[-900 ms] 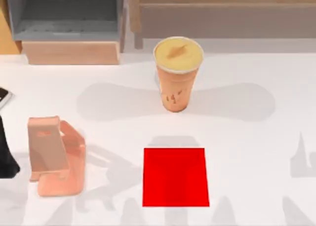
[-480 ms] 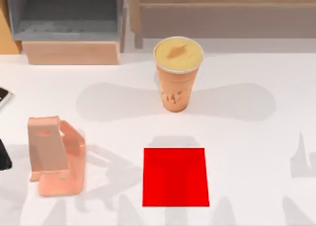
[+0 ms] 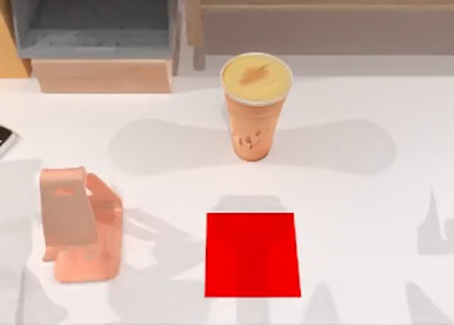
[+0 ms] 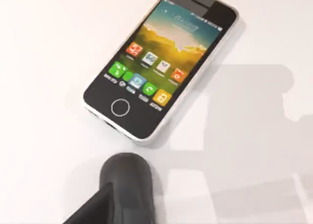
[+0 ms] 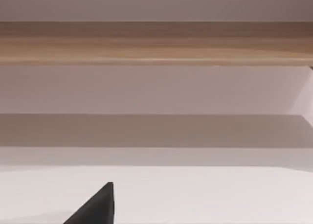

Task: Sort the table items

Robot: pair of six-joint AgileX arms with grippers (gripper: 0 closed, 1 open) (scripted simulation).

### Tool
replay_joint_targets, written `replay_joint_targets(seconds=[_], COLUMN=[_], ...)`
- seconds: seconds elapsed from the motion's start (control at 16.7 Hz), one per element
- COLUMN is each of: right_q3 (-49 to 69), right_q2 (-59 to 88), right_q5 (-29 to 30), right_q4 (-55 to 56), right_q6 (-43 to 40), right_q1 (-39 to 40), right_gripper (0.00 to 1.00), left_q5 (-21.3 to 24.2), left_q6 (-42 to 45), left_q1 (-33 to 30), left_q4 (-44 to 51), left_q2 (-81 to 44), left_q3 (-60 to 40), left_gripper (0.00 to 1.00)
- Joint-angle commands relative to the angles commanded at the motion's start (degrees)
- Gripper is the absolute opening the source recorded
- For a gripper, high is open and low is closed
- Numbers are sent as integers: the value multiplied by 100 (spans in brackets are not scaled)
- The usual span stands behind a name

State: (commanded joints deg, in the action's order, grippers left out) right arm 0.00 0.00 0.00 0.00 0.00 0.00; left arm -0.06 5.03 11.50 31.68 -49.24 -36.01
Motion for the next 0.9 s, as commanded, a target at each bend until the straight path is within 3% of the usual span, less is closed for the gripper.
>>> replay_joint_targets(seconds=[0.48, 0.9], right_q3=[0, 0], right_q2=[0, 0], right_q5=[0, 0], right_q4=[0, 0], right_q6=[0, 0], right_q1=[0, 0], right_gripper=[100, 100], left_q5=[-2, -8], left_q6=[361, 490], left_q1=[808, 1084], left_q4=[2343, 3070], left_q2=[-4025, -4997], left_q3=[-2772, -3561], left_gripper=[100, 100])
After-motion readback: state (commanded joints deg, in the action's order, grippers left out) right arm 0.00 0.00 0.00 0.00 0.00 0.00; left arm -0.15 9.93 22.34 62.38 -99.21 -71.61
